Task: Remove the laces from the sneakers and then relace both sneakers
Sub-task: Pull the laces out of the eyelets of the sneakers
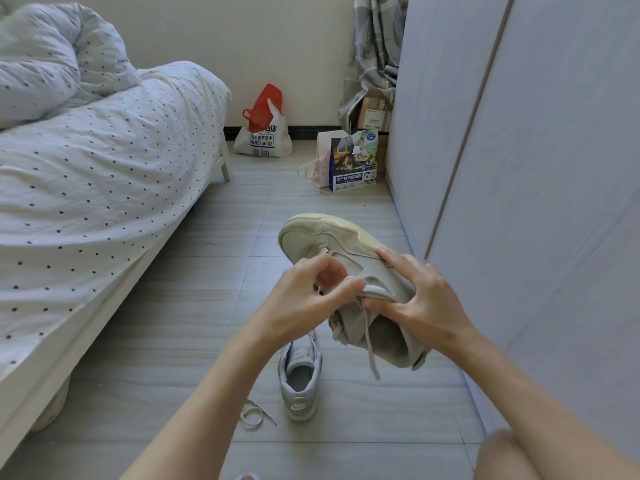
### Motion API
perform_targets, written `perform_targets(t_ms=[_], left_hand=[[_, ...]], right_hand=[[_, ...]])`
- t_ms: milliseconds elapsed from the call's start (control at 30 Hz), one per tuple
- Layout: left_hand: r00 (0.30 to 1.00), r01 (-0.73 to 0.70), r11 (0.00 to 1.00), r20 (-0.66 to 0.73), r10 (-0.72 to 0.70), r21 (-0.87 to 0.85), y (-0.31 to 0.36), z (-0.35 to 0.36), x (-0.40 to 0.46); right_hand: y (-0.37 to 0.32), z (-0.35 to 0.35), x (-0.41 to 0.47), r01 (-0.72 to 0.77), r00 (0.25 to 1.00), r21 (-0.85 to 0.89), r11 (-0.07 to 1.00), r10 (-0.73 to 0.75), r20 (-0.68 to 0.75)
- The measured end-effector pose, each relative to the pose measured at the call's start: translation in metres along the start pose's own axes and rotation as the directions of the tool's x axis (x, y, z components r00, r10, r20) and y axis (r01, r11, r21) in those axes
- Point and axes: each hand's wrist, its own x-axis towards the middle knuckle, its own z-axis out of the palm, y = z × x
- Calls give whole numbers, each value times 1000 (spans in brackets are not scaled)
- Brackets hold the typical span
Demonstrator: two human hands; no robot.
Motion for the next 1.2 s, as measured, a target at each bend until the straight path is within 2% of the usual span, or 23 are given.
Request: perform_targets(t_ms=[133, 200, 267, 300, 367, 400, 433, 500, 567, 633, 733, 800, 867, 900, 933, 1000, 1067, 1133, 1200], left_hand=[[1000, -21, 1000, -5, 21, 0, 3, 1, 0], [1000, -1, 997, -30, -1, -80, 7, -1, 2], [985, 35, 948, -148, -86, -317, 9, -7, 5], [966, 41, 885, -207, -153, -463, 8, -12, 6], [936, 70, 766, -223, -271, -638, 7, -22, 5], [940, 128, 773, -171, -294, -621, 6, -25, 3], [949, 212, 821, -89, -303, -530, 5, -25, 1], [943, 333, 918, 104, -317, -216, 5, -18, -4], [939, 305, 952, 179, -295, -31, 5, -9, -5], [964, 232, 972, 145, -223, -48, 5, -5, -4], [988, 151, 950, 85, -132, -273, 8, -8, 0], [994, 77, 853, -26, -106, -516, 13, -13, 2], [979, -4, 696, -144, -143, -718, 15, -22, 3], [970, -38, 635, -180, -161, -771, 14, -27, 2], [966, -55, 628, -201, -164, -777, 13, -31, 1], [973, -9, 764, -183, -143, -645, 9, -34, -4], [985, 119, 903, -66, -160, -413, 7, -29, -8], [964, 266, 942, 67, -258, -206, 5, -21, -9], [930, 348, 934, 156, -332, -85, 2, -14, -7]], right_hand=[[0, 2, -1, 13, 1000, -28, 1000, -13, 8], [0, 2, 0, 7, 1000, -16, 1000, -7, 16], [0, 2, 1, -4, 1000, 6, 1000, 4, 21], [1, 1, 1, -12, 1000, 21, 1000, 11, 18], [1, 1, 1, -26, 1000, 53, 998, 26, 3], [1, 0, 2, -29, 1000, 58, 998, 29, -3], [1, 0, 2, -26, 1000, 48, 999, 26, -6], [1, -1, 1, -7, 1000, 9, 1000, 7, -1], [1, -1, 1, 6, 1000, -15, 1000, -6, 12], [0, 0, 0, 15, 1000, -32, 999, -14, 26], [-1, 2, 0, 27, 999, -52, 998, -25, 44], [1, 3, 1, 18, 999, -32, 999, -16, 51], [3, 3, 2, 5, 998, -22, 1000, -4, 57], [5, 3, 2, -2, 998, -30, 1000, 3, 59], [7, 3, 3, -11, 998, -42, 999, 13, 60], [11, 2, 4, -29, 997, -69, 997, 33, 63], [14, 1, 4, -39, 997, -97, 995, 45, 63], [15, 1, 3, -35, 997, -115, 993, 42, 59], [13, 1, 3, -5, 999, -137, 991, 12, 51]])
